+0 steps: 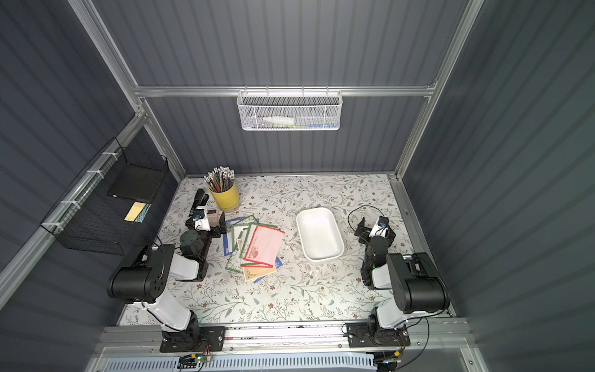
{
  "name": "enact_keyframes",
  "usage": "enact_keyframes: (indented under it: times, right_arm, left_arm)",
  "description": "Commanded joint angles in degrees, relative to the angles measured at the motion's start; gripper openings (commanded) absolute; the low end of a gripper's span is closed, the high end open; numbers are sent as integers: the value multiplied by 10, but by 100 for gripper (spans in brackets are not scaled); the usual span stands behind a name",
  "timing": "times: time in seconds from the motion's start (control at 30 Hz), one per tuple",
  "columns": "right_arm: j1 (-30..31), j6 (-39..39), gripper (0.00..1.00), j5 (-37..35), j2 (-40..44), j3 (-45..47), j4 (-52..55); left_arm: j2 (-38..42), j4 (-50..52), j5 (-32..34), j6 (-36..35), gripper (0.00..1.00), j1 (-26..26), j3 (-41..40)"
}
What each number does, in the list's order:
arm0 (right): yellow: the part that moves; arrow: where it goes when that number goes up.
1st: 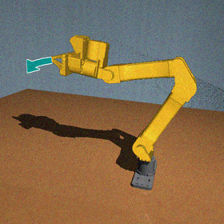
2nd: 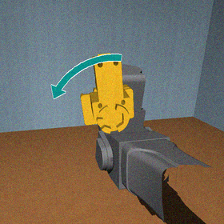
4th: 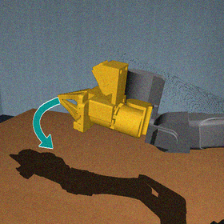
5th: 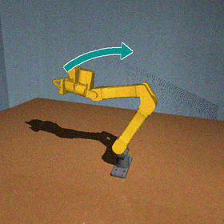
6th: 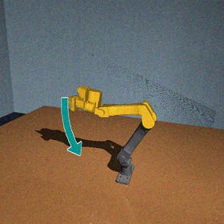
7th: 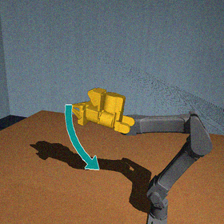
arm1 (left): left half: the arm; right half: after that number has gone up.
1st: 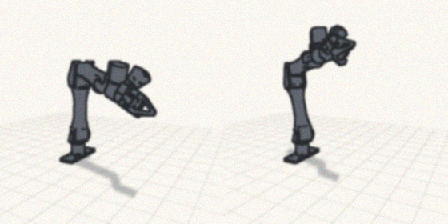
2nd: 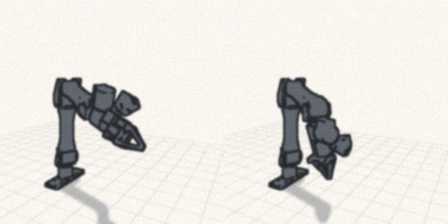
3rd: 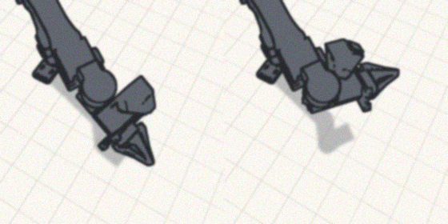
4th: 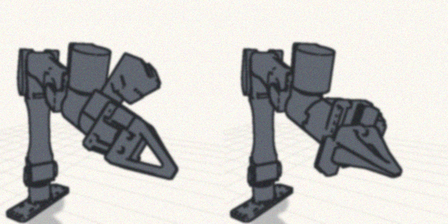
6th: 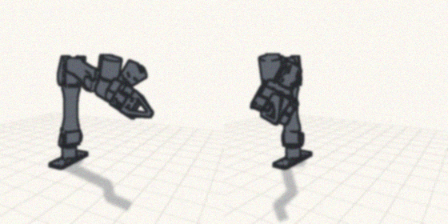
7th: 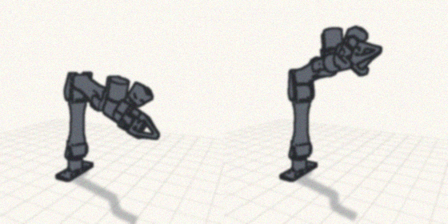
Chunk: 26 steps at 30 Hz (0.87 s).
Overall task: Take out the stationery paper from the storage box
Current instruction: Reset both arms
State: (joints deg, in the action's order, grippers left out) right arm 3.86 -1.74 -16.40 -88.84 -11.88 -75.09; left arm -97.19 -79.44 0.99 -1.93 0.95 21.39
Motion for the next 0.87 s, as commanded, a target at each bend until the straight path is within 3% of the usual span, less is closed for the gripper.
enact_keyframes:
  times: [0.0, 0.03, 0.83]
  right_arm:
    - [-4, -16, 99, 15, 22, -19, 56]
    - [-5, -11, 99, 13, 15, -14, 33]
    - [-4, -12, 99, 16, 21, -13, 42]
  left_arm:
    - [-3, 32, 15, 36, 99, -5, 20]
    - [-2, 50, 51, 48, 99, -4, 27]
    - [-1, 44, 52, 48, 99, -4, 24]
